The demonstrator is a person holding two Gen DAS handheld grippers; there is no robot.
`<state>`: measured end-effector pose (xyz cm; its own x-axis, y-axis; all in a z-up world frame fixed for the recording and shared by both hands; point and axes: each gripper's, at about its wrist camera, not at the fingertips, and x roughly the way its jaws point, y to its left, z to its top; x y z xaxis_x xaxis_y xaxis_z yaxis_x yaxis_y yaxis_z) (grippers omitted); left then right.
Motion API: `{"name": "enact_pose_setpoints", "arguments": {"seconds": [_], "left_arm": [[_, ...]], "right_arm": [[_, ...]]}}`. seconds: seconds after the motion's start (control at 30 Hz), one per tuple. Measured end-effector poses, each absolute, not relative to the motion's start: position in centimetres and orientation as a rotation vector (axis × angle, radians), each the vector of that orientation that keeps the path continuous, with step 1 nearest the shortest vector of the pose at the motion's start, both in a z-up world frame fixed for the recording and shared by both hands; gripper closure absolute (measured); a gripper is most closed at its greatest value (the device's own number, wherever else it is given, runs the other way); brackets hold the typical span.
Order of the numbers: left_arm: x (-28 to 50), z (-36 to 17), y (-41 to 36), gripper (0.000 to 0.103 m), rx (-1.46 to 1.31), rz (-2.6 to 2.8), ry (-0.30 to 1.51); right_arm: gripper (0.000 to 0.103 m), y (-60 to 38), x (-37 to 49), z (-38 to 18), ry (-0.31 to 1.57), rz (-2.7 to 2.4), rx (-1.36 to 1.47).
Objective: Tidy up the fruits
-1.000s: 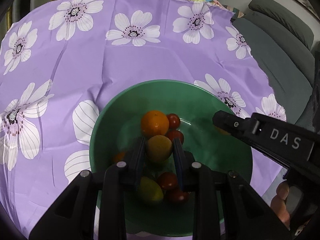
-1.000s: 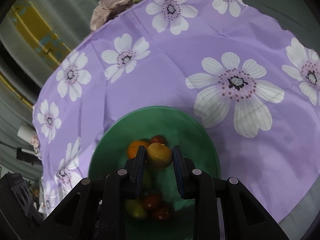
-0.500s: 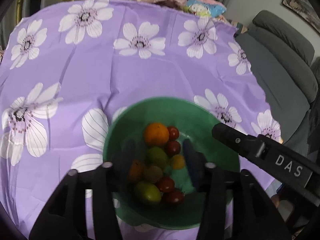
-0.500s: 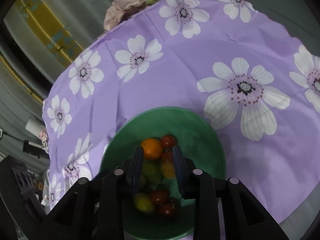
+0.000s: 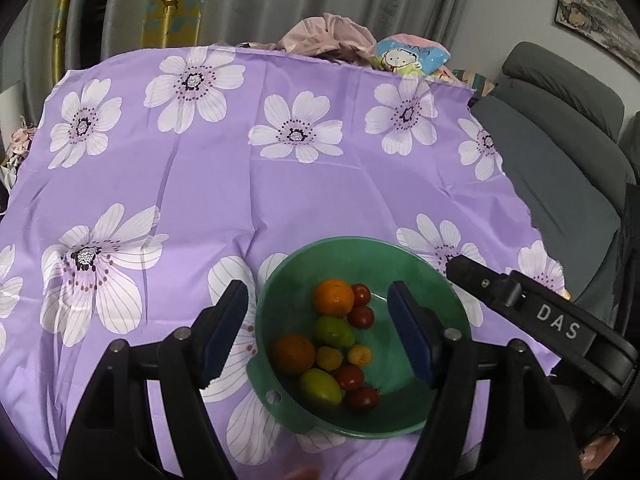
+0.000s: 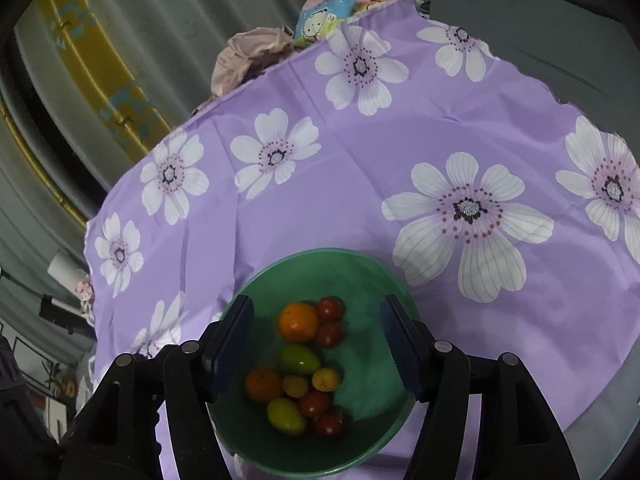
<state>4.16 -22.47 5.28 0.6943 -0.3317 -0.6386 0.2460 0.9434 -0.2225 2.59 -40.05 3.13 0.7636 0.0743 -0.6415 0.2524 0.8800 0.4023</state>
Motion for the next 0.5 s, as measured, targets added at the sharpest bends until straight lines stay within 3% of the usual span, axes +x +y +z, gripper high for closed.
{"name": "enact_pose_setpoints", "arguments": {"seconds": [0.5], "left_arm": [[3.91,5.04,-21.43,0.030,-0.130,-0.331,0.733]], "right_arm": [[0.036,-39.04,2.97,3.17,0.705,-0.123,0.444]]}}
